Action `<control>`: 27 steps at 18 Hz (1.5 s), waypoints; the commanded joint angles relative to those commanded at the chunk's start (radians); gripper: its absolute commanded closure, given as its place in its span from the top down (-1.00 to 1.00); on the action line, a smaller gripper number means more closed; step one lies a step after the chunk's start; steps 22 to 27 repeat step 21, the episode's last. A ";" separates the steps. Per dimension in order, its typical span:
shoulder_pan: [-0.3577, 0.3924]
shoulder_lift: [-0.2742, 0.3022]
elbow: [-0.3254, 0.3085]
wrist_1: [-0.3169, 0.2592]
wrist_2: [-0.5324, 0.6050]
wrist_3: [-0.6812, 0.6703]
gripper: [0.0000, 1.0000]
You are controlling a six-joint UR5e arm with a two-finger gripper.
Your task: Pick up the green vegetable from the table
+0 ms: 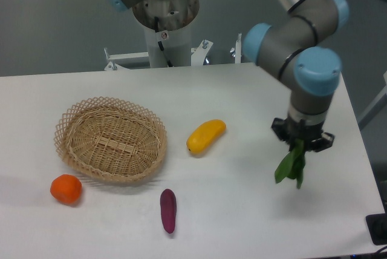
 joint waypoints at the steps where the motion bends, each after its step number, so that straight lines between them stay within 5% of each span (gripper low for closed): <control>1: 0.008 -0.002 0.003 -0.002 -0.003 0.006 -0.28; 27: 0.017 -0.008 0.006 -0.009 -0.018 0.008 -0.31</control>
